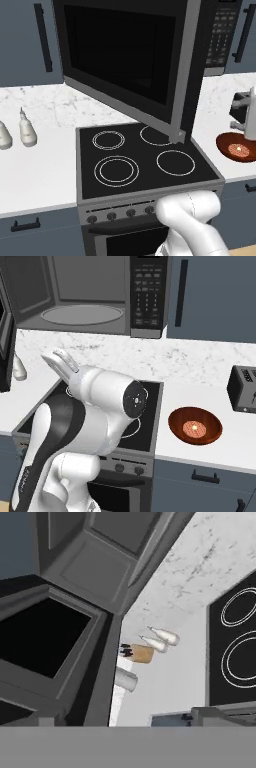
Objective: Open the microwave, place the bowl with waffle inside the microwave, then close the microwave door and turn it on.
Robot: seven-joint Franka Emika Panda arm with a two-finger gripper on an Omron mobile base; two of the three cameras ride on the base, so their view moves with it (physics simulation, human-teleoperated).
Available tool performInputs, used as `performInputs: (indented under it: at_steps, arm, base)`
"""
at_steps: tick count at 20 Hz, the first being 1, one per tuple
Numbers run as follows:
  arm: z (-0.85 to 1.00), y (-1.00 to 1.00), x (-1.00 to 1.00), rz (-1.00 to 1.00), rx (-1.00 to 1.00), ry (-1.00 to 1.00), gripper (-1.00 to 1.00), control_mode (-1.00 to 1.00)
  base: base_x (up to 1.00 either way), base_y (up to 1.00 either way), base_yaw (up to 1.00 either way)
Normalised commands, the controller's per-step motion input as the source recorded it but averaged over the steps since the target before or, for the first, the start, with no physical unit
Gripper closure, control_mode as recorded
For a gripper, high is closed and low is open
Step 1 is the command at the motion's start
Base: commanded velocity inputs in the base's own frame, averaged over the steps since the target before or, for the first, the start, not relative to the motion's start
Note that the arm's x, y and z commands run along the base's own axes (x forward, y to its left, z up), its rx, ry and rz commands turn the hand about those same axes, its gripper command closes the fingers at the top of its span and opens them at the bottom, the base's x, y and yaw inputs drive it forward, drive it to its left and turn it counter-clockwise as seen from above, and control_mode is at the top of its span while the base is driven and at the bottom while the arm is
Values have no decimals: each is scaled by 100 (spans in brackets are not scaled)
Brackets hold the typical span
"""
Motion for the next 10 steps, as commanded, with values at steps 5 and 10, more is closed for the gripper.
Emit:
performInputs:
  at_steps: [5,10]
  arm:
    - [0,60,28,-9,22,21,-100,-100]
    - [1,72,10,-15,1,49,-100,-100]
  base:
    - [0,0,0]
    - [0,0,0]
